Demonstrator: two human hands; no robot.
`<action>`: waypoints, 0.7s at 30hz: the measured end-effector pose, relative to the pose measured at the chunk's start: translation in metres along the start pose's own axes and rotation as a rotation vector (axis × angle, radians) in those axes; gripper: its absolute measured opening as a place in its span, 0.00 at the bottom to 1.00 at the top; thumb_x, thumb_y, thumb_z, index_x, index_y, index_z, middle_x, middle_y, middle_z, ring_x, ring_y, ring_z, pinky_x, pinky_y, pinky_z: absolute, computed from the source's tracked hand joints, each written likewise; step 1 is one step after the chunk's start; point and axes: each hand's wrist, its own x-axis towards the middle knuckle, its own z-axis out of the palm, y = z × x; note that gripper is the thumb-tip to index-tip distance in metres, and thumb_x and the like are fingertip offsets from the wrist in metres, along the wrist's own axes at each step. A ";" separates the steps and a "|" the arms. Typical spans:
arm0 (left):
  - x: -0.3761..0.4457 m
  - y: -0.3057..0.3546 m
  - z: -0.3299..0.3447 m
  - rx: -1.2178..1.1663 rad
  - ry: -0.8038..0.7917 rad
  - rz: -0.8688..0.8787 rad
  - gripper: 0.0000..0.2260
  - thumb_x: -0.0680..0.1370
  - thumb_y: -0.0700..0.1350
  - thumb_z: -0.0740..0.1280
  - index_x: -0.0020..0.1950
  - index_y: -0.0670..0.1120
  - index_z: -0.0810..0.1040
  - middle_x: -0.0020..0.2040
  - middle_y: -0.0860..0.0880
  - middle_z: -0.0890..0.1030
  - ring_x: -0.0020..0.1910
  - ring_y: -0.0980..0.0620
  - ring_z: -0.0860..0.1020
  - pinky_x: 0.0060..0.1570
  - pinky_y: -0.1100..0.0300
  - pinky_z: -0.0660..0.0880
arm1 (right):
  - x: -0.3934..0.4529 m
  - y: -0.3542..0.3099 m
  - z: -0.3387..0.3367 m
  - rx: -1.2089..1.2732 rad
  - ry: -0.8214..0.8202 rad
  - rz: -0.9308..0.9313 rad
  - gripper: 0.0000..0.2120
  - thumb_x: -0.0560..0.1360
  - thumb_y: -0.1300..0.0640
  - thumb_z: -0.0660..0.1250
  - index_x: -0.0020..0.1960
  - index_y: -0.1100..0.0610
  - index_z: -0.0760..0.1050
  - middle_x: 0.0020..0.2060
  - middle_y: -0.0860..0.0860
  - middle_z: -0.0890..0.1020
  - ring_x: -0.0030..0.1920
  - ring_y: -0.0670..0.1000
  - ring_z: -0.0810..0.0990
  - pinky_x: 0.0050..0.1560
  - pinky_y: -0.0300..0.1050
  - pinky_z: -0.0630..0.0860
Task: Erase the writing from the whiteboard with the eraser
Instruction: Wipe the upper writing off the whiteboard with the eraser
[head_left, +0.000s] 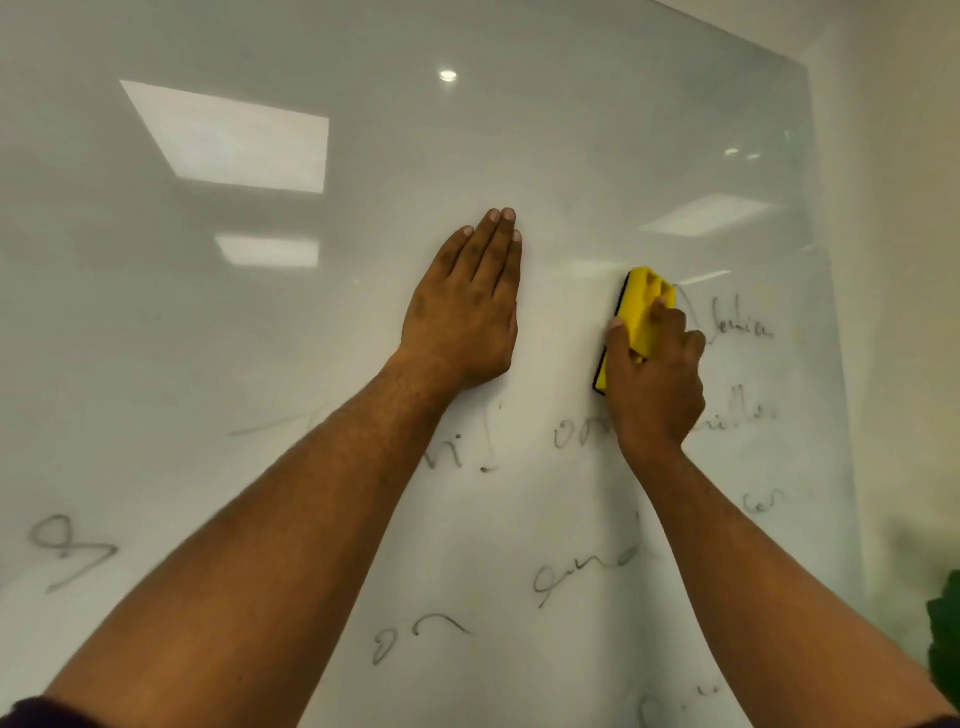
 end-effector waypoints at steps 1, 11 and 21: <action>0.001 0.002 0.000 -0.001 -0.003 -0.001 0.30 0.87 0.49 0.45 0.85 0.37 0.41 0.85 0.38 0.40 0.85 0.42 0.40 0.84 0.47 0.43 | -0.002 -0.002 0.000 0.022 -0.012 -0.062 0.28 0.79 0.35 0.59 0.73 0.50 0.68 0.53 0.56 0.73 0.43 0.59 0.79 0.38 0.46 0.70; 0.018 0.020 0.008 -0.010 -0.017 0.042 0.29 0.88 0.50 0.44 0.85 0.37 0.40 0.85 0.38 0.40 0.85 0.42 0.40 0.84 0.47 0.41 | 0.012 0.025 -0.001 0.009 -0.029 -0.443 0.27 0.81 0.41 0.63 0.77 0.50 0.67 0.50 0.57 0.74 0.38 0.54 0.76 0.36 0.45 0.74; 0.038 0.044 0.016 0.007 -0.022 0.082 0.29 0.87 0.49 0.44 0.85 0.37 0.40 0.85 0.38 0.40 0.85 0.42 0.40 0.84 0.47 0.42 | 0.050 0.077 -0.021 0.044 -0.184 -0.613 0.28 0.80 0.45 0.66 0.77 0.52 0.67 0.50 0.55 0.75 0.42 0.54 0.76 0.38 0.47 0.74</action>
